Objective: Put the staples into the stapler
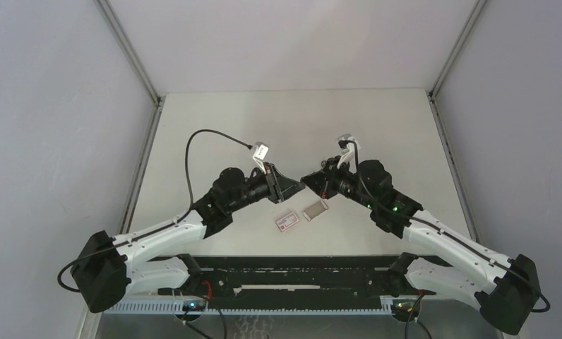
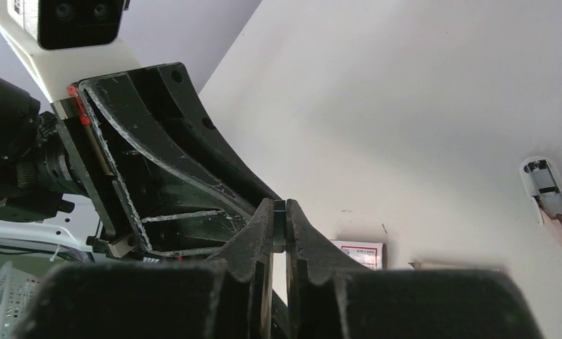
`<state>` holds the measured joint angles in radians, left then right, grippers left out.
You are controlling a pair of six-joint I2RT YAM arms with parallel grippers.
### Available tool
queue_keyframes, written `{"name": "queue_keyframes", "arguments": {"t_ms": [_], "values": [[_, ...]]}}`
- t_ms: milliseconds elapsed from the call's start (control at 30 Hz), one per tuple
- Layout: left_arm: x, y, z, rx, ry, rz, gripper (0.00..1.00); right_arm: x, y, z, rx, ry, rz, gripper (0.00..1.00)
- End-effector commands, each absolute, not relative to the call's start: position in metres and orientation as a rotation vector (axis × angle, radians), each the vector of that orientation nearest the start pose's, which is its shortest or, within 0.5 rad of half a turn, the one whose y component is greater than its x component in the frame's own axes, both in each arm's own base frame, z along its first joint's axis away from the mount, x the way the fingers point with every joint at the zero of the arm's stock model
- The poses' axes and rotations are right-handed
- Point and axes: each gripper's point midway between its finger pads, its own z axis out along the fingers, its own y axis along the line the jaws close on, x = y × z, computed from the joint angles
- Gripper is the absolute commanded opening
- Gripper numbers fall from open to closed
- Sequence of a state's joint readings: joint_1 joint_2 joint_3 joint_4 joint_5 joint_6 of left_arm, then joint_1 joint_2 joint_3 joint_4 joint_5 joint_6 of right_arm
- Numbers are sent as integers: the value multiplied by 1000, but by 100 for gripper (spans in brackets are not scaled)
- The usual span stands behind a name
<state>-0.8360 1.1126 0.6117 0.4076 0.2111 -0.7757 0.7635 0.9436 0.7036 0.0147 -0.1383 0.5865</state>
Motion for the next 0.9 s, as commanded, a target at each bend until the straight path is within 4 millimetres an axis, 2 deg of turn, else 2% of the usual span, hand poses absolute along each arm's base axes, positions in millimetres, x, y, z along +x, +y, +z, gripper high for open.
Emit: {"name": "queue_keyframes", "arguments": {"t_ms": [0,367,767,867], "values": [[215,-334,272,226,1741,-1386,22,214,283,279,-303,1797,1132,6],[215,-334,281,225,1710,-1397,19,213,286,270,-326,1823,1126,6],[215,-337,291,264,1668,-1405,1,209,286,262,-369,1847,1110,7],[215,-337,290,262,1668,-1406,0,209,285,262,-373,1845,1106,9]]}}
